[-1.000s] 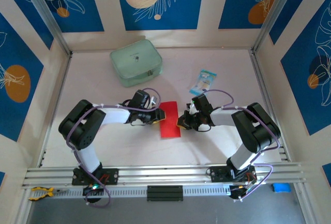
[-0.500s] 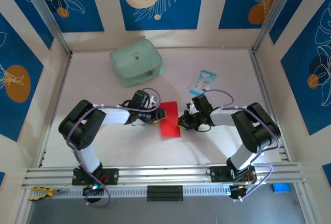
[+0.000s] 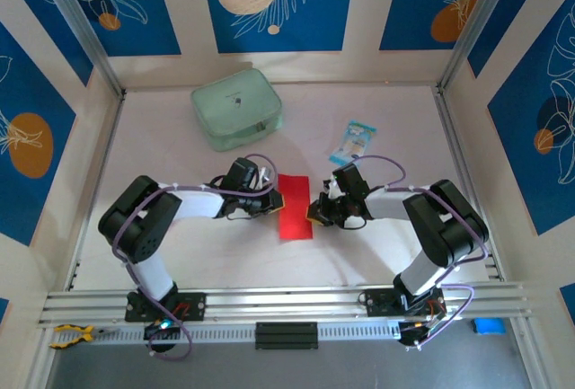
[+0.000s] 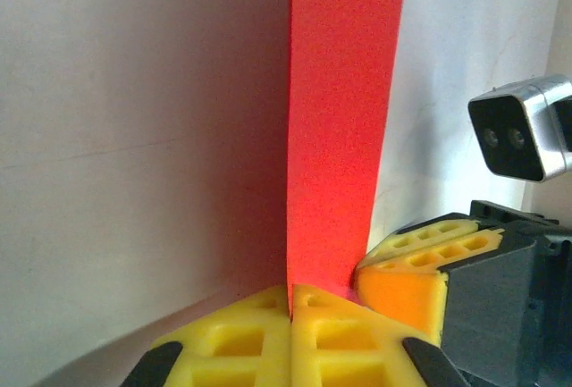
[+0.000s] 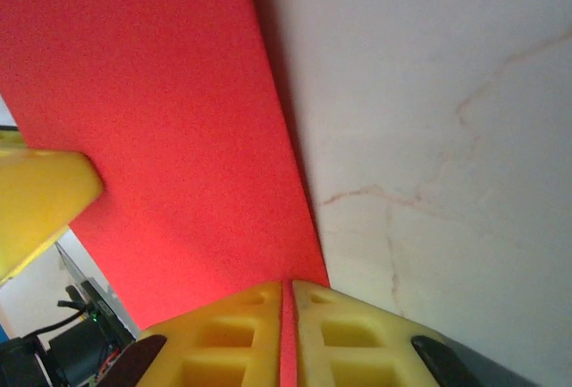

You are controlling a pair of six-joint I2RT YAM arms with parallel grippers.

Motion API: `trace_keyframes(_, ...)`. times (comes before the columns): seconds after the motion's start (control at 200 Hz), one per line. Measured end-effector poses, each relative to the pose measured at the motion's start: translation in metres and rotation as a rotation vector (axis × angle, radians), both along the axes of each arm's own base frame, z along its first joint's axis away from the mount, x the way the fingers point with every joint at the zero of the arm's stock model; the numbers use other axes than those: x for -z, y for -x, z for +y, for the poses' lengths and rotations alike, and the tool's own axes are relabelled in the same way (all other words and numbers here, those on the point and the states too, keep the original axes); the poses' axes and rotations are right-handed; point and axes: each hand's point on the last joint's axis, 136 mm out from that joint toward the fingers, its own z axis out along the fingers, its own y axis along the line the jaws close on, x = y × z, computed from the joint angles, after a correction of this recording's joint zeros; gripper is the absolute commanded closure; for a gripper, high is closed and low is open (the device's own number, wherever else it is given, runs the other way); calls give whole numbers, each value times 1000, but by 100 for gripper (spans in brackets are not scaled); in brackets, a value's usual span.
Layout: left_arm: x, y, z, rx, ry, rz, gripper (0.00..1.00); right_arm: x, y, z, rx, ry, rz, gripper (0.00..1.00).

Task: Fold a paper plane with a square sheet of paper (pick it up from the middle)
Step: Third fold the triangle at the center of the table.

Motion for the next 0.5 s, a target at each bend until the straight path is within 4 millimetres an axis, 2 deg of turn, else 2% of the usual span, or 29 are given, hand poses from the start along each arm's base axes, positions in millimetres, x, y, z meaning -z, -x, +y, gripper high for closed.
trace_keyframes(0.07,-3,0,0,0,2,-4,96,-4,2,-3,-3,12,-9,79)
trace_keyframes(0.125,-5,0,1,-3,0,-6,96,-12,2,-4,-8,18,-35,72)
trace_keyframes(0.175,-7,1,2,-5,-1,-8,96,-22,2,-5,-8,15,-63,64)
trace_keyframes(0.265,-11,1,2,-6,2,-13,96,-43,-1,-4,-22,3,-150,55)
trace_keyframes(0.38,-15,2,3,-9,6,-13,95,-64,2,1,-54,10,-256,53)
trace_keyframes(0.5,-17,2,3,-17,11,-5,95,-69,16,12,-136,61,-348,51)
